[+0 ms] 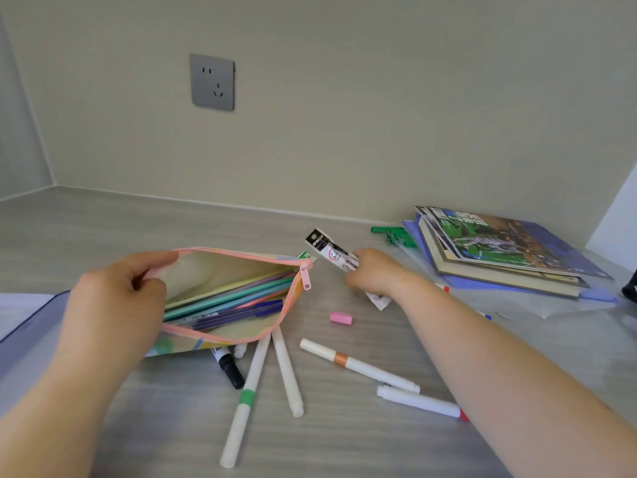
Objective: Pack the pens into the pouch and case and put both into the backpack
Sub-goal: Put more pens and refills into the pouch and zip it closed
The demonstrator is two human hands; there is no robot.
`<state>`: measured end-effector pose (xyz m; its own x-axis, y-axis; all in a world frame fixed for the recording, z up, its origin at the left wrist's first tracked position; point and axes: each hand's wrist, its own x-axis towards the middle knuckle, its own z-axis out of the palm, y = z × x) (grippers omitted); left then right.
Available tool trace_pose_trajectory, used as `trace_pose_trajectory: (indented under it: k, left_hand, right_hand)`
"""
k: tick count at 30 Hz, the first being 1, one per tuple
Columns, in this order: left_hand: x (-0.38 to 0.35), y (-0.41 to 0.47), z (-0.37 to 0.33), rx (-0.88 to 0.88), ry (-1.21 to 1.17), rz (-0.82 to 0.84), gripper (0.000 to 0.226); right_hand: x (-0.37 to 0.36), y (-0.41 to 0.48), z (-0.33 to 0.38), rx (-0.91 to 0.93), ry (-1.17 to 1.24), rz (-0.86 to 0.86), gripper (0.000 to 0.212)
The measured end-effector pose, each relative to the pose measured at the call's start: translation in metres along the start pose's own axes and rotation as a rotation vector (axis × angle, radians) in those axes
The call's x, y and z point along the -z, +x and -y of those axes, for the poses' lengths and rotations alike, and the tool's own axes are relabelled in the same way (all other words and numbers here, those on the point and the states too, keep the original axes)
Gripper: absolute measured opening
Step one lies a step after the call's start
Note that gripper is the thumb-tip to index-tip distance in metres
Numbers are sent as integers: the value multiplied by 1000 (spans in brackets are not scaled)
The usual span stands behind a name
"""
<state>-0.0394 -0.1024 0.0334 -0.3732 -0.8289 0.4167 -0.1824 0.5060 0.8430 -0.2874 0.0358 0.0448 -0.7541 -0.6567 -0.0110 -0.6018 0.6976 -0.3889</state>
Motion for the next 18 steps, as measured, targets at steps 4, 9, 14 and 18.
trace_pose_trajectory:
  k: [4, 9, 14, 18]
  left_hand:
    - [2, 3, 5, -7, -4, -9, 38]
    - [2, 6, 8, 54, 38, -2, 44]
    - [5, 7, 12, 87, 53, -24, 43]
    - [5, 9, 13, 103, 67, -21, 43]
  right_hand:
    - [9, 12, 11, 42, 74, -99, 10]
    - [-1, 33, 34, 201, 47, 53, 26]
    - [-23, 57, 44, 254, 20, 182, 36]
    - [-19, 62, 48, 262, -44, 248, 40]
